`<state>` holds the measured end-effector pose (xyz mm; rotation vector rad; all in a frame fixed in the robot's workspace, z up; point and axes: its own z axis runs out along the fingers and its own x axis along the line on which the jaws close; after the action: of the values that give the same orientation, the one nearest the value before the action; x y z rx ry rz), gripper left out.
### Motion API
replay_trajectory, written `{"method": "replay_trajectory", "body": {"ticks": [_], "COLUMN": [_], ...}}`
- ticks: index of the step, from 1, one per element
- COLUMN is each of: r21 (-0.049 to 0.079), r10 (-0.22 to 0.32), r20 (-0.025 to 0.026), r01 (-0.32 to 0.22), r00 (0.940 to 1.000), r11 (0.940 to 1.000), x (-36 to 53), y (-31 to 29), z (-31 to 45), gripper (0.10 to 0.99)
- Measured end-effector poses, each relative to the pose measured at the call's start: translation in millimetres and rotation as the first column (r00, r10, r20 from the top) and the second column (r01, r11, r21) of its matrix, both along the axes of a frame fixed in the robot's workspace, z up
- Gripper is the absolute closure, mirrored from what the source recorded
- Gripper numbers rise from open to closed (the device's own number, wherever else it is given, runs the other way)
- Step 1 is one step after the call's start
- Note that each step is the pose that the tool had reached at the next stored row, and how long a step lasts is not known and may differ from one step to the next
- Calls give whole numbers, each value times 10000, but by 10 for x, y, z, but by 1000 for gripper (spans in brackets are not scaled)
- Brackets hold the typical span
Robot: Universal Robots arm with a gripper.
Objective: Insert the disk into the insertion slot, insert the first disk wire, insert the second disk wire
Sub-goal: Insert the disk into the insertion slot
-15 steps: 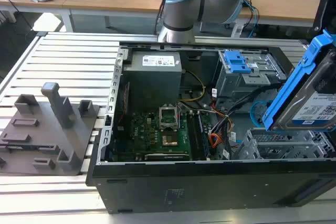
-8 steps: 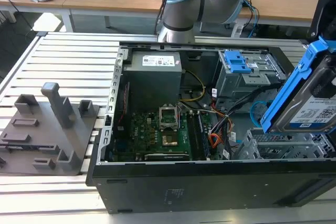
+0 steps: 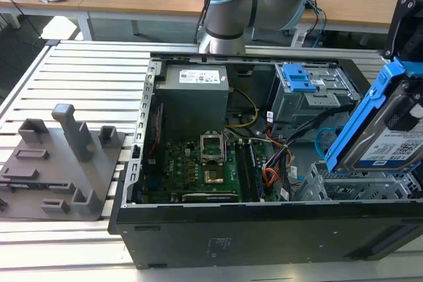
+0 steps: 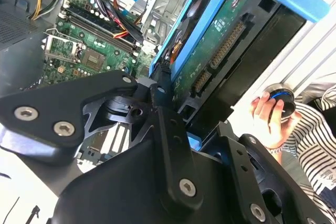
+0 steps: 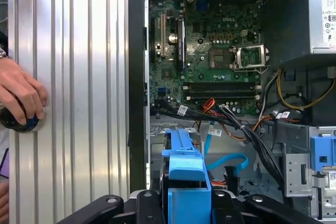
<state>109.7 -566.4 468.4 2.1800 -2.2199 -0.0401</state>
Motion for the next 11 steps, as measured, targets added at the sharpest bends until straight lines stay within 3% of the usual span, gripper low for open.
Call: {"method": "replay_trajectory", "body": {"ticks": [11], "r21": [0], "r10": [0], "r20": [1], "r01": [0], "r00": [10000], "r11": [10000], "x": [0], "y": [0], "z": [-76], "gripper": [725]}}
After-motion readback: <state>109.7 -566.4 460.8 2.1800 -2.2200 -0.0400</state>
